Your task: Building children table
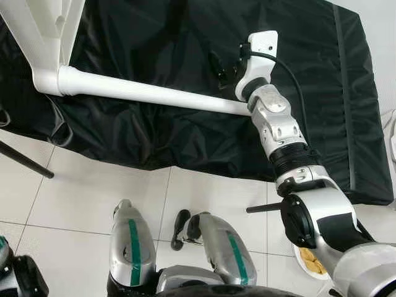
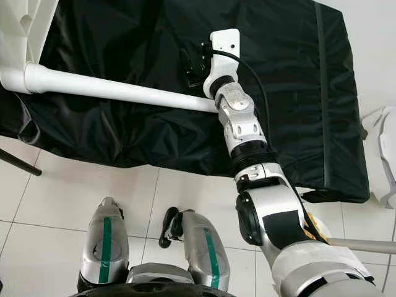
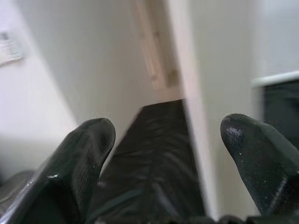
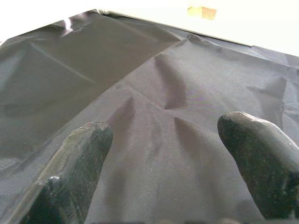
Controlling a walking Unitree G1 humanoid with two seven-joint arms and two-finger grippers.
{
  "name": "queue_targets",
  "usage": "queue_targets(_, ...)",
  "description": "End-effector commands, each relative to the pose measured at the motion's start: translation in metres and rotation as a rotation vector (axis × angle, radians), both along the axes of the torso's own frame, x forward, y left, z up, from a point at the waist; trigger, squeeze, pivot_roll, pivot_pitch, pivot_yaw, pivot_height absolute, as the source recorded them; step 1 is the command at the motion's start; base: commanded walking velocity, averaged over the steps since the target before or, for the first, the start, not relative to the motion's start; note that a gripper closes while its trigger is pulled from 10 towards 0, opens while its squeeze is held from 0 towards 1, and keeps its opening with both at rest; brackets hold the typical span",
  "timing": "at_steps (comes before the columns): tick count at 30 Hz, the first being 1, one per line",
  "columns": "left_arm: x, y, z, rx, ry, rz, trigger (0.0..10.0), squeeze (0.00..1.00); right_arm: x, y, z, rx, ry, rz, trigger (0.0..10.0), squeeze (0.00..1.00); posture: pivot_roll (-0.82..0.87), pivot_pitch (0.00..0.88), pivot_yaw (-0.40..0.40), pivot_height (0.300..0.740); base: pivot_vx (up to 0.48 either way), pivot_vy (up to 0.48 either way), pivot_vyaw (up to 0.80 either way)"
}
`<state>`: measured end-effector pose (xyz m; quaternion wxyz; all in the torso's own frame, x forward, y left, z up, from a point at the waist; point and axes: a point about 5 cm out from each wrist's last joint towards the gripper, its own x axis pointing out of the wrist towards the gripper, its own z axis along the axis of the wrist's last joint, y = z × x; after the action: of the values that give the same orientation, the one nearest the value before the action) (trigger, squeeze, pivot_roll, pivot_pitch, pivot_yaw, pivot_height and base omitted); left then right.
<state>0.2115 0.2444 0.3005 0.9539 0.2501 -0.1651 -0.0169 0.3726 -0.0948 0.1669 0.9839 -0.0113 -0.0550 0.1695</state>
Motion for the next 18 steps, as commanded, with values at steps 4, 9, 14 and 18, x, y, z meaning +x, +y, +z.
queue_targets(4, 0.004, -0.023, -0.004, 0.044, 0.019, -0.123, 10.0, 0.00, 0.001, -0.004, -0.003, -0.014, 0.007, -0.008, 10.0, 0.00, 0.36, 0.127, -0.217, 0.740, 0.000, 0.000, 0.00)
queue_targets(9, 0.009, -0.029, -0.007, 0.024, 0.031, -0.163, 10.0, 0.00, 0.001, -0.007, -0.002, -0.017, 0.002, -0.017, 10.0, 0.00, 0.34, 0.114, -0.210, 0.740, 0.000, 0.000, 0.00)
queue_targets(14, 0.017, -0.026, -0.006, -0.005, 0.020, -0.116, 10.0, 0.00, 0.000, -0.009, -0.002, -0.017, -0.002, -0.024, 10.0, 0.00, 0.33, 0.106, -0.206, 0.740, 0.000, 0.000, 0.00)
queue_targets(18, 0.019, -0.019, -0.004, -0.026, -0.007, -0.046, 10.0, 0.00, 0.000, -0.011, -0.002, -0.018, -0.006, -0.032, 10.0, 0.00, 0.33, 0.099, -0.202, 0.740, 0.000, 0.000, 0.00)
